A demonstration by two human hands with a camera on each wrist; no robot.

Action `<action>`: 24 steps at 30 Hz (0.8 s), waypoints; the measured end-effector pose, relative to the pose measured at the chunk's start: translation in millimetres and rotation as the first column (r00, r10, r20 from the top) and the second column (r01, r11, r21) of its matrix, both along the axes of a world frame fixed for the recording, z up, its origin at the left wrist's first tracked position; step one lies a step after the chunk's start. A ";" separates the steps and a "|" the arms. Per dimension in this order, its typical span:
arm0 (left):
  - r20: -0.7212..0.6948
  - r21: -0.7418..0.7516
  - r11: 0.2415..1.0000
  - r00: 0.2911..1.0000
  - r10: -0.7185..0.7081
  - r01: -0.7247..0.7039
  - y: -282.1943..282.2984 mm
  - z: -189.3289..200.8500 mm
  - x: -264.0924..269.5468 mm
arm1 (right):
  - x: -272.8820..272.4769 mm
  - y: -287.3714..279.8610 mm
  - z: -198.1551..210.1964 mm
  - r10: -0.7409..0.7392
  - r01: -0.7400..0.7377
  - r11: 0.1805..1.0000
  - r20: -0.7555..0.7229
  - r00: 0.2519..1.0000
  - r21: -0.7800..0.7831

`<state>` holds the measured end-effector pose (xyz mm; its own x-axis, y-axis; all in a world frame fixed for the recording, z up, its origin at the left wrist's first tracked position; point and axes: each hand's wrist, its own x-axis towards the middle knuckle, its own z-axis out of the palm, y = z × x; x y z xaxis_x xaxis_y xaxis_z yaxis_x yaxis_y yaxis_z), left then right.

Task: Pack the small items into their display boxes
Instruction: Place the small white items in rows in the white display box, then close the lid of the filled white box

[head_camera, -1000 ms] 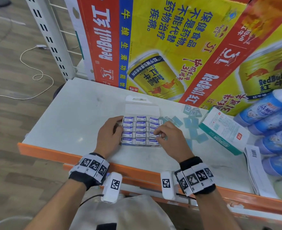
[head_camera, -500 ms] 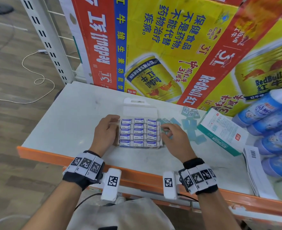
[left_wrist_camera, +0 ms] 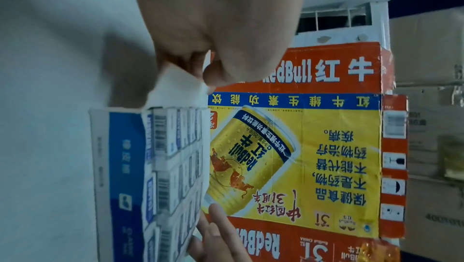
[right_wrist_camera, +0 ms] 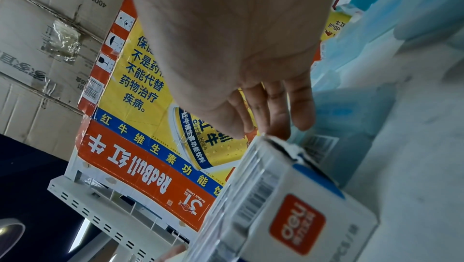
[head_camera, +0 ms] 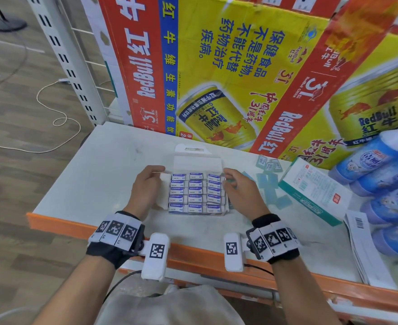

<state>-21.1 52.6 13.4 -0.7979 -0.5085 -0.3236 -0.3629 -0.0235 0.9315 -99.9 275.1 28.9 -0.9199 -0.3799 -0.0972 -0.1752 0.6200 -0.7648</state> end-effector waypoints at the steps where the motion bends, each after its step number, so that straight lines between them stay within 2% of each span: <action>1: -0.033 0.028 1.000 0.999 -0.008 0.009 0.1 1.3 1.9 | -1.5 -0.6 0.1 0.000 0.000 1.000 0.002 1.000 0.004; 7: -0.134 -0.004 0.999 0.990 -0.043 0.042 0.8 0.1 10.9 | -11.8 -5.3 6.0 0.003 -0.003 1.000 0.040 0.999 0.003; 10: -0.108 -0.150 0.984 0.988 -0.111 0.094 2.2 -3.4 9.1 | -16.9 -9.1 7.7 -0.002 0.002 1.000 0.065 0.998 -0.008; 14: -0.049 -0.198 0.974 0.991 -0.125 0.113 10.5 -5.6 1.2 | -24.3 -15.4 9.2 -0.030 0.039 0.997 0.135 0.990 -0.064; 19: -0.107 -0.087 0.977 0.973 -0.204 0.195 12.4 -4.4 -2.2 | -27.7 -16.8 12.0 -0.061 0.120 0.964 0.241 0.969 -0.239; 21: -0.123 -0.094 0.973 0.967 -0.222 0.211 11.5 -3.6 -3.1 | -26.0 -15.9 12.2 -0.026 0.084 0.963 0.225 0.974 -0.255; 24: -0.119 -0.172 0.957 0.959 -0.257 0.235 11.0 -1.8 -2.3 | -22.7 -13.7 11.2 0.004 0.021 0.986 0.151 0.989 -0.165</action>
